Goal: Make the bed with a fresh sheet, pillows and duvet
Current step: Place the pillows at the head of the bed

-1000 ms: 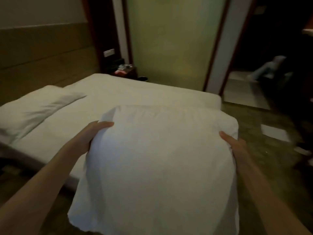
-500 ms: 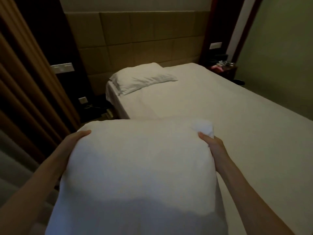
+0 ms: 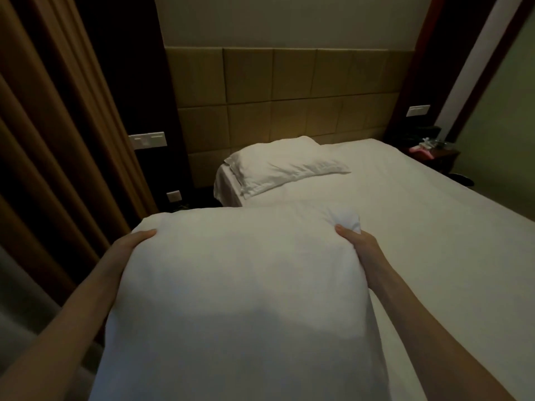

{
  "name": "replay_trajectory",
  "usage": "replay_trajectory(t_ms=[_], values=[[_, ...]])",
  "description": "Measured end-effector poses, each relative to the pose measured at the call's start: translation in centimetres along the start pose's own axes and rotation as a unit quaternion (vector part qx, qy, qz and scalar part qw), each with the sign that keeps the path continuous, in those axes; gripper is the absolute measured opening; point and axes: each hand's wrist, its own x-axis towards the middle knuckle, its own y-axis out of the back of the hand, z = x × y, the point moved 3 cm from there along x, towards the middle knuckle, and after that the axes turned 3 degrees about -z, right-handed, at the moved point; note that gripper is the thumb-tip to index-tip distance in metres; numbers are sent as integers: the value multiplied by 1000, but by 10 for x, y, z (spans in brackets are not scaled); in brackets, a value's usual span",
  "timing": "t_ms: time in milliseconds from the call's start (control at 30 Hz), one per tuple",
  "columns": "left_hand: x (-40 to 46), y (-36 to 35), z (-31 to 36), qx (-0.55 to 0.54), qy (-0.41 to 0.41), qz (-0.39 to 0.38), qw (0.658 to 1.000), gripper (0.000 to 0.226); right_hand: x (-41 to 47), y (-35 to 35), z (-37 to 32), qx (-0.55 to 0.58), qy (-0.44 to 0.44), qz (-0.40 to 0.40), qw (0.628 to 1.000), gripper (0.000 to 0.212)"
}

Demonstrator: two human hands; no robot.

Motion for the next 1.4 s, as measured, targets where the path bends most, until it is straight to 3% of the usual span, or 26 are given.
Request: replay_trajectory(t_ms=[67,133,200,333,567,900,1000,1133,1400], values=[[0,-14,34,27,-18,-8,999,18,31,-24,-6,5,2,3,1000,29],[19,-15,54,42,-12,-4,999,12,59,-44,-9,5,-6,5,1000,29],[53,-14,73,43,-17,3,999,13,94,-62,-14,8,-13,8,1000,23],[134,-19,88,44,3,12,999,13,180,-90,-21,4,-16,5,1000,33],[299,-57,133,26,12,31,999,22,350,-123,-28,57,-42,-20,997,21],[520,-152,212,113,-34,-10,993,32,559,-120,-68,82,-49,-29,995,49],[583,-171,222,158,-29,-37,986,42,609,-124,-77,133,-49,-28,989,65],[684,-208,242,159,-13,-89,983,34,679,-128,-92,211,-48,10,976,24],[914,-359,327,180,16,-266,947,30,801,-114,-135,270,18,194,943,26]])
